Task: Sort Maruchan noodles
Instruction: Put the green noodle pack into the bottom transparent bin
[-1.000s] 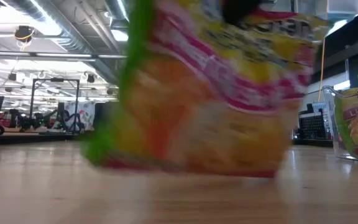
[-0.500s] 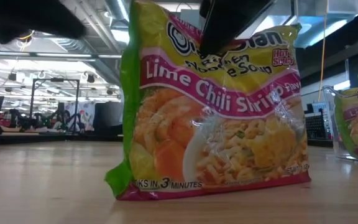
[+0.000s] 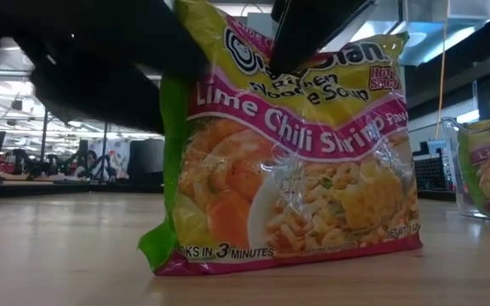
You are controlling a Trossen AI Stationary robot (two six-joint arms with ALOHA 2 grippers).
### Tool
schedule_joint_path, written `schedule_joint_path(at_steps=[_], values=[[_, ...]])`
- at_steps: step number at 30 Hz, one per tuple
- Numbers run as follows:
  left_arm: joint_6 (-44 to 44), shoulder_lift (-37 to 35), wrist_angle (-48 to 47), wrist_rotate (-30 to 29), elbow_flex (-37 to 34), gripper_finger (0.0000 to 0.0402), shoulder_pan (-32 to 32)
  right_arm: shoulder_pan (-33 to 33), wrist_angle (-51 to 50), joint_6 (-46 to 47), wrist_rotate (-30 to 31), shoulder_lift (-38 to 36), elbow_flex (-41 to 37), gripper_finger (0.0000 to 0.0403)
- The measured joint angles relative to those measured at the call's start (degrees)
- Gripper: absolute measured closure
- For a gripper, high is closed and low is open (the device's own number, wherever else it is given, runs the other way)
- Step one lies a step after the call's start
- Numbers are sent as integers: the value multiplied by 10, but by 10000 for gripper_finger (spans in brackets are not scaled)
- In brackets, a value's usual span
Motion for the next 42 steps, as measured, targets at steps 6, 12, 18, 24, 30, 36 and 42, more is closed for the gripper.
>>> schedule_joint_path(at_steps=[6,12,18,24,30,36,42], values=[[72,38,80,-10,0,141,18,0,12,-3,-3,0,0,402],[115,40,77,-6,0,201,31,-2,18,-17,-57,0,0,394],[130,39,75,4,0,284,31,-4,-2,-12,-98,0,11,304],[131,39,73,3,0,321,31,-4,-2,2,-85,1,11,177],[145,39,76,2,0,326,29,-4,0,16,-68,35,10,108],[154,39,77,-6,0,326,27,-4,4,19,-70,62,10,121],[157,39,80,-8,0,326,23,-4,3,17,-66,63,10,203]])
